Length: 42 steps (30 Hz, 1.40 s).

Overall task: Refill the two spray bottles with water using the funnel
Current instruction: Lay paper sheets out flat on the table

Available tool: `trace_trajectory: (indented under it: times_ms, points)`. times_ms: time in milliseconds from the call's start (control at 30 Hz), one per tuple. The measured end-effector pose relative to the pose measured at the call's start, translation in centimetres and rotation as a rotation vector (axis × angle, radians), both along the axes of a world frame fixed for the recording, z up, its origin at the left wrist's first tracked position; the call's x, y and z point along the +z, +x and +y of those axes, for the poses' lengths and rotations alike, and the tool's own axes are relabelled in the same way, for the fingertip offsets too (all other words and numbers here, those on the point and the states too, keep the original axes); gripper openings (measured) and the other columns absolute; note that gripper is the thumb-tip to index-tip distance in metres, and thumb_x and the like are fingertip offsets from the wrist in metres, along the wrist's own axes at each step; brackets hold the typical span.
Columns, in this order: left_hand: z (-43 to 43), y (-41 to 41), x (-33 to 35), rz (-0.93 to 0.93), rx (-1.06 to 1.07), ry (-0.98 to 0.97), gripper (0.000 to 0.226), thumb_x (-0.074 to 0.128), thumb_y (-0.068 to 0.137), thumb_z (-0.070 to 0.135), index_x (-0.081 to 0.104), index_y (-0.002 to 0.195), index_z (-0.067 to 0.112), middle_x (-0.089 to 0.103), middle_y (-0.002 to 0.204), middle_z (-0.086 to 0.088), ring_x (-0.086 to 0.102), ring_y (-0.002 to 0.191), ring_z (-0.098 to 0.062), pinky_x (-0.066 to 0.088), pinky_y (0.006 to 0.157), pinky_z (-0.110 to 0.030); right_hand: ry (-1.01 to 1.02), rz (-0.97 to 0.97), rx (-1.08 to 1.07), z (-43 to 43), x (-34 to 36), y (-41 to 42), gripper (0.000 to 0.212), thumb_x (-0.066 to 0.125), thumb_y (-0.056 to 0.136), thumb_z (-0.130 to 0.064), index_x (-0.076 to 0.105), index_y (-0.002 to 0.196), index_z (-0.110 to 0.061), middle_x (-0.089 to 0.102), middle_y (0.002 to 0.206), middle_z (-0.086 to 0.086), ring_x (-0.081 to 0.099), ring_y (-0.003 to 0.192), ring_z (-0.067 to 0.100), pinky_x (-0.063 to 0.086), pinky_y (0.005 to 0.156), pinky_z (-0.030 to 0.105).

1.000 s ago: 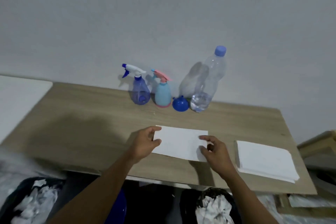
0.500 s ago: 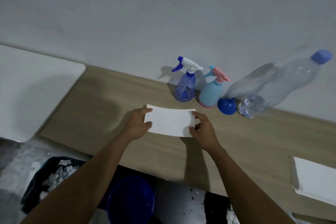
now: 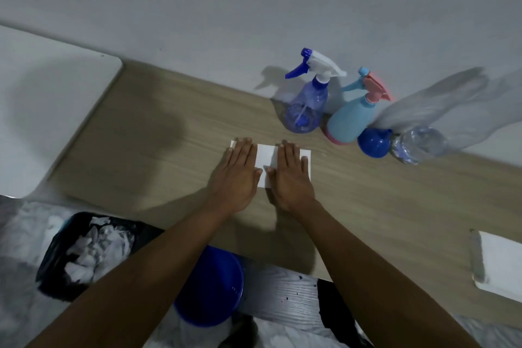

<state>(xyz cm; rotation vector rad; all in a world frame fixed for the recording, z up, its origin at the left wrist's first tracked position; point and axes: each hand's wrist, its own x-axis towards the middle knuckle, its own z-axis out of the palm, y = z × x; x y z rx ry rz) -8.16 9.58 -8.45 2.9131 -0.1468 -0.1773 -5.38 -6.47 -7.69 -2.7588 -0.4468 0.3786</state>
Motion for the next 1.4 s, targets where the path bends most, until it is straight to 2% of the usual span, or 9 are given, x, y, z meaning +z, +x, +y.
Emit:
trace_trajectory:
  times_ms: [100,233,467,600,700,800,867,1133,1400]
  points:
    - [0.0,-0.1,-1.2,0.043,-0.021,0.014,0.072,0.006,0.099,0.045,0.006,0.156,0.003,0.004,0.166,-0.015,0.000,0.154,-0.026,0.002,0.125,-0.041,-0.044,-0.010,0.014,0.0,-1.0,-0.2,0.066,0.022,0.108,-0.040,0.000,0.159,-0.003,-0.009,0.168,0.014,-0.012,0.155,0.028,-0.005,0.126,0.049]
    - [-0.6,-0.1,-1.5,0.037,-0.006,0.039,0.074,0.004,0.097,0.046,0.004,0.156,0.001,0.001,0.165,-0.017,-0.002,0.154,-0.028,0.000,0.125,-0.041,-0.072,-0.012,0.060,-0.7,-1.3,0.1,0.068,0.021,0.107,-0.043,-0.002,0.159,-0.005,-0.011,0.168,0.011,-0.013,0.155,0.025,-0.007,0.126,0.046]
    - [-5.0,-0.5,-1.3,0.029,0.007,-0.013,0.074,0.009,0.098,0.045,0.006,0.156,-0.002,0.002,0.165,-0.020,-0.002,0.153,-0.031,-0.002,0.123,-0.042,-0.077,0.000,0.101,-5.5,-1.5,0.9,0.069,0.022,0.107,-0.046,-0.003,0.160,-0.009,-0.010,0.168,0.008,-0.013,0.155,0.022,-0.004,0.126,0.044]
    - [-9.9,-0.7,-1.3,0.003,0.001,-0.019,0.075,0.011,0.098,0.044,0.013,0.155,-0.004,0.008,0.164,-0.023,0.005,0.153,-0.034,0.000,0.122,-0.044,-0.086,-0.008,0.080,-10.4,-1.5,0.4,0.069,0.022,0.107,-0.047,-0.004,0.160,-0.011,-0.011,0.168,0.006,-0.013,0.155,0.021,-0.004,0.126,0.043]
    - [-13.9,-0.7,-1.2,0.038,-0.032,-0.023,0.071,0.015,0.102,0.043,0.002,0.155,-0.002,-0.003,0.164,-0.020,-0.005,0.153,-0.032,-0.007,0.122,-0.043,-0.117,0.009,0.059,-14.5,-1.5,0.1,0.070,0.020,0.107,-0.049,-0.006,0.160,-0.012,-0.013,0.168,0.006,-0.015,0.154,0.020,-0.004,0.126,0.044]
    - [-17.5,-0.4,-0.9,0.046,-0.073,-0.004,0.072,0.007,0.100,0.043,-0.004,0.155,-0.002,-0.010,0.164,-0.019,-0.011,0.152,-0.032,-0.012,0.120,-0.042,-0.121,0.001,0.043,-18.5,-1.4,-0.1,0.069,0.020,0.107,-0.048,-0.007,0.160,-0.012,-0.014,0.168,0.005,-0.016,0.154,0.020,-0.005,0.126,0.043]
    - [-19.6,0.0,-0.9,0.076,-0.087,-0.010,0.069,0.013,0.104,0.041,-0.008,0.155,-0.001,-0.015,0.164,-0.018,-0.016,0.152,-0.030,-0.014,0.120,-0.041,-0.126,0.009,0.032,-21.1,-1.3,-0.1,0.068,0.020,0.107,-0.047,-0.007,0.160,-0.013,-0.013,0.168,0.005,-0.016,0.154,0.020,-0.005,0.126,0.043]
    - [-27.1,-0.3,-0.4,0.156,-0.188,0.027,0.069,0.014,0.106,0.043,-0.017,0.152,0.003,-0.023,0.162,-0.015,-0.022,0.150,-0.027,-0.010,0.123,-0.043,-0.112,0.005,0.001,-30.3,-1.3,-1.8,0.067,0.020,0.108,-0.046,-0.007,0.160,-0.014,-0.013,0.167,0.004,-0.016,0.154,0.017,-0.008,0.125,0.037]
    - [-32.9,-4.5,0.0,0.228,-0.278,0.097,0.069,0.012,0.105,0.044,-0.018,0.153,0.003,-0.025,0.162,-0.013,-0.024,0.150,-0.027,-0.006,0.124,-0.045,-0.122,0.072,-0.075,-35.8,-1.0,-8.1,0.067,0.014,0.107,-0.047,-0.011,0.159,-0.012,-0.019,0.166,0.005,-0.020,0.153,0.020,-0.008,0.126,0.041]
